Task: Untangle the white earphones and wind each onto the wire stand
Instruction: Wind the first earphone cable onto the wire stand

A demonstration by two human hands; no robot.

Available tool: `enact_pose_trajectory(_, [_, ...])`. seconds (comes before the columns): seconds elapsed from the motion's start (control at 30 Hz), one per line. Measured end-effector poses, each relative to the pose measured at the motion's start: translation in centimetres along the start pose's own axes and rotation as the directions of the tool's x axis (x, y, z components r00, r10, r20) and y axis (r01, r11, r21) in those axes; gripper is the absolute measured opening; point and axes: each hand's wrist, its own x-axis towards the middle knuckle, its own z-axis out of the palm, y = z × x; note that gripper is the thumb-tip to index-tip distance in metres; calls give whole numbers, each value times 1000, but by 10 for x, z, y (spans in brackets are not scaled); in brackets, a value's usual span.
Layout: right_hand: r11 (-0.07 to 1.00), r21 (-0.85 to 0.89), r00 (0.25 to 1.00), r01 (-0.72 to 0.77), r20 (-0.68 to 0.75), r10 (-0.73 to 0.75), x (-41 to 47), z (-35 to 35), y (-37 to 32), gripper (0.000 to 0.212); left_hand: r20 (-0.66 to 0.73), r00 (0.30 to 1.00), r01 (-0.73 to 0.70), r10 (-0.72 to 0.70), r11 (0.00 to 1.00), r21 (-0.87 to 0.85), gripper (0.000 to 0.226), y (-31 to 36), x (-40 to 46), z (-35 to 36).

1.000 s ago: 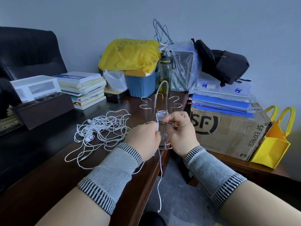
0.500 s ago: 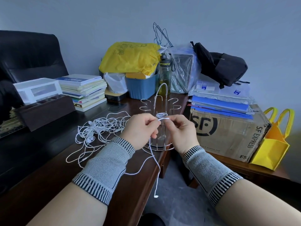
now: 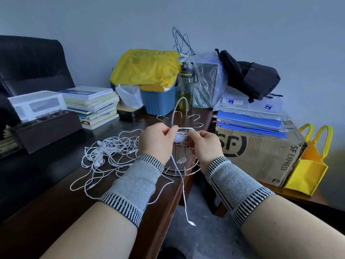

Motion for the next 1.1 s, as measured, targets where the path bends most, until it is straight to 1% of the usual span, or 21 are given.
enact_pose_trajectory(0.1, [997,-51,999,-55,0,55,5,2,-8,26,29,999,-19,17,998,65,42,-4,2,0])
enact_pose_trajectory(0.2, [993,-83,996,-85,-13,85,9,3,-11,32,68,996,-61,49,979,194,44,-5,1,-1])
enact_pose_trajectory(0.33, [990,-90,993,-113,-28,111,8,4,-14,25,122,992,-42,8,959,279,47,-4,-3,1])
enact_pose_trajectory(0.47, [990,-51,991,-133,-23,132,10,2,-13,24,165,985,11,-53,970,242,46,-7,-3,6])
enact_pose_trajectory(0.53, [993,-60,994,-106,-20,105,10,2,-13,22,181,980,41,-78,979,200,44,-9,-4,8])
enact_pose_trajectory(0.6, [995,-72,997,-73,-24,72,10,3,-12,26,195,978,43,-71,989,143,42,-11,-5,8])
enact_pose_trajectory(0.7, [996,-82,999,-45,8,46,9,1,-9,29,227,974,-15,-17,990,139,38,-14,-12,3])
enact_pose_trajectory(0.8, [999,-46,999,-27,41,29,4,-1,-4,21,263,964,-87,42,983,162,41,-12,-21,-3])
enact_pose_trajectory(0.87, [999,-25,998,36,49,-34,-1,-3,0,11,276,958,-122,75,980,156,44,-13,-22,-2])
enact_pose_trajectory(0.9, [994,-44,994,103,53,-101,-5,-4,3,13,287,954,-140,88,977,164,42,-14,-23,-2])
enact_pose_trajectory(0.93, [976,-95,980,195,64,-189,-7,-6,6,19,300,948,-161,102,971,178,39,-14,-24,-2])
enact_pose_trajectory(0.97, [940,-166,953,299,91,-288,-10,-7,8,27,316,941,-192,124,962,196,33,-14,-25,-2])
enact_pose_trajectory(1.03, [826,-280,872,489,191,-451,-18,-7,12,40,353,920,-264,172,936,231,18,-12,-29,-3])
enact_pose_trajectory(1.1, [746,-312,808,588,275,-521,-23,-5,16,44,386,899,-324,207,907,268,10,-9,-33,-5])
